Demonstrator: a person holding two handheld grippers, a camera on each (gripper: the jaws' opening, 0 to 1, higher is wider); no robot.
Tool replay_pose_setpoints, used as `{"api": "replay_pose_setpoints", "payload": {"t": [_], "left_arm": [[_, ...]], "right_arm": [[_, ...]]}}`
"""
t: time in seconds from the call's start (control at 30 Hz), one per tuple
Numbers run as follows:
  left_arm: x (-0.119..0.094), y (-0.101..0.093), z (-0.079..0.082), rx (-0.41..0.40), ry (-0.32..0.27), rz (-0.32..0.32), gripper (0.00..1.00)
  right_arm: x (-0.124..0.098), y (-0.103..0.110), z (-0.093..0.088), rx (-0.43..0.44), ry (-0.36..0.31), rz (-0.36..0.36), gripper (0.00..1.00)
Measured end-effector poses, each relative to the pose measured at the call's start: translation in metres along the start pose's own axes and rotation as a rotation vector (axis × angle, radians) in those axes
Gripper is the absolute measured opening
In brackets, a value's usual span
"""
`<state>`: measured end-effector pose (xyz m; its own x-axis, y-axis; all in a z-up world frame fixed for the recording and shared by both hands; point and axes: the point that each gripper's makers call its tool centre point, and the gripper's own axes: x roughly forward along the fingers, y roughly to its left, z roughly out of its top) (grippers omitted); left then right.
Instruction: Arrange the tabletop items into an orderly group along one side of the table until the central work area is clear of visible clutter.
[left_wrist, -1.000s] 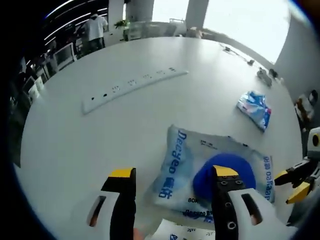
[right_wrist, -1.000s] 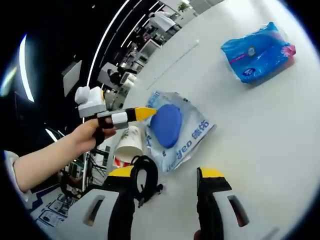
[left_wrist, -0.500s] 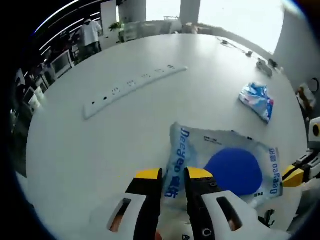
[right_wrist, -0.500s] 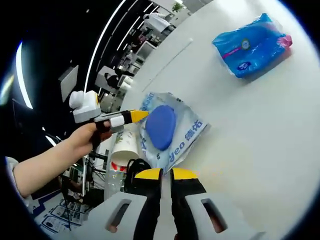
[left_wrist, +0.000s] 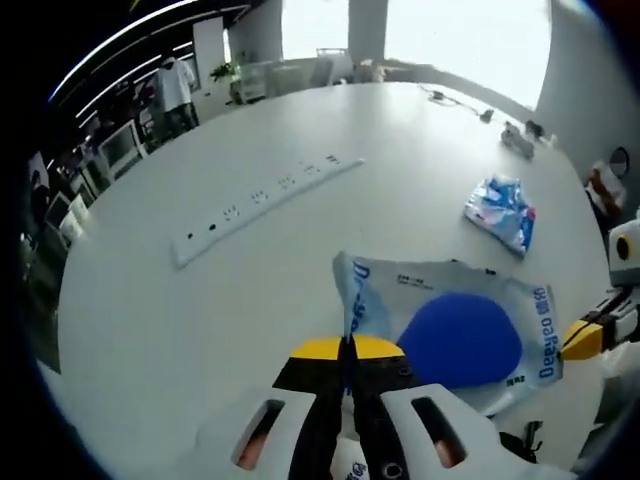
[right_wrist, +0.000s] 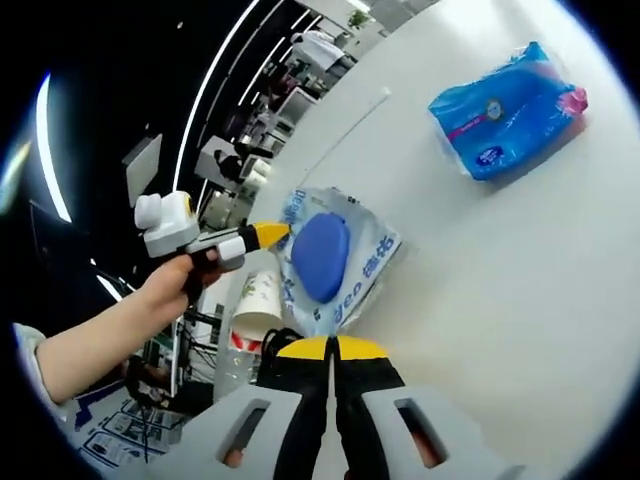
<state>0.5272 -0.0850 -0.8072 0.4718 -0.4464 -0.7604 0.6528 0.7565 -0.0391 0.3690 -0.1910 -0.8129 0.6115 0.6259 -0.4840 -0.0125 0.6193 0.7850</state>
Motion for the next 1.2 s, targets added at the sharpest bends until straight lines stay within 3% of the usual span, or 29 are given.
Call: {"api": "replay_pose_setpoints", "payload": {"t": [0.17, 0.23, 0.33, 0.53, 0.67, 0.7, 0.8, 0.97, 1.03, 1.2], "left_arm": [[-0.012, 0.003, 0.009, -0.047, -0.042, 0.007, 0.0], [-0.017, 0.004, 0.011, -0.101, -0.065, 0.007, 0.0], [-0.022, 0.003, 0.009, -0.11, -0.068, 0.013, 0.0], [-0.028, -0.001, 0.007, -0.137, -0.076, 0.013, 0.0], [-0.032, -0.005, 0.008, -0.151, -0.083, 0.014, 0.0], [-0.033, -0.006, 0.008, -0.155, -0.082, 0.014, 0.0], [-0.038, -0.012, 0.008, -0.218, -0.102, -0.002, 0.0], [-0.037, -0.016, 0.0, -0.252, -0.09, 0.0, 0.0], [-0.036, -0.018, -0.004, -0.272, -0.083, 0.003, 0.0], [-0.032, -0.024, -0.014, -0.305, -0.047, 0.016, 0.0]], "right_arm": [[-0.003, 0.002, 0.016, -0.045, -0.019, 0.001, 0.0], [-0.005, -0.003, 0.027, -0.122, -0.031, -0.016, 0.0], [-0.01, -0.003, 0.043, -0.135, -0.044, -0.022, 0.0], [-0.016, -0.003, 0.071, -0.243, -0.059, -0.048, 0.0], [-0.015, -0.006, 0.078, -0.308, -0.043, -0.068, 0.0], [-0.016, -0.008, 0.08, -0.359, -0.028, -0.084, 0.0], [-0.017, -0.009, 0.085, -0.427, -0.016, -0.102, 0.0], [-0.017, -0.012, 0.099, -0.443, -0.017, -0.111, 0.0], [-0.015, -0.015, 0.105, -0.519, -0.003, -0.127, 0.0], [-0.01, -0.018, 0.114, -0.564, 0.021, -0.149, 0.0]]}}
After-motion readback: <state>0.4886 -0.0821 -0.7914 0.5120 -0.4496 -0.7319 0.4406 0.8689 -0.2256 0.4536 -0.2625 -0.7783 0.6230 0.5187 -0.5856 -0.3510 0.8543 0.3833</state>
